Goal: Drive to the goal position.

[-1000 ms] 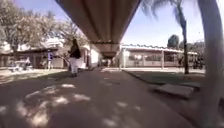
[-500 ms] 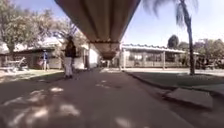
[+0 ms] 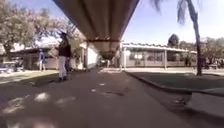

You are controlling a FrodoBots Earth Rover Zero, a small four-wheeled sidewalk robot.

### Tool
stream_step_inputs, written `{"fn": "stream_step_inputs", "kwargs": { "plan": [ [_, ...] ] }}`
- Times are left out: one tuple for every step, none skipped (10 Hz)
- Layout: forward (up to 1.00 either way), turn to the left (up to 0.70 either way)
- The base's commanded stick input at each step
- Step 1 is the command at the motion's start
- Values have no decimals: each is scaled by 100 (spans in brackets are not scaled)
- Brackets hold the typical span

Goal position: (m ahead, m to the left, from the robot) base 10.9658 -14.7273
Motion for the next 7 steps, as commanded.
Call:
{"fn": "stream_step_inputs", "kwargs": {
  "plan": [
    [100,0],
    [100,0],
    [100,0],
    [100,0],
    [100,0],
    [100,0],
    [100,0]
  ]
}}
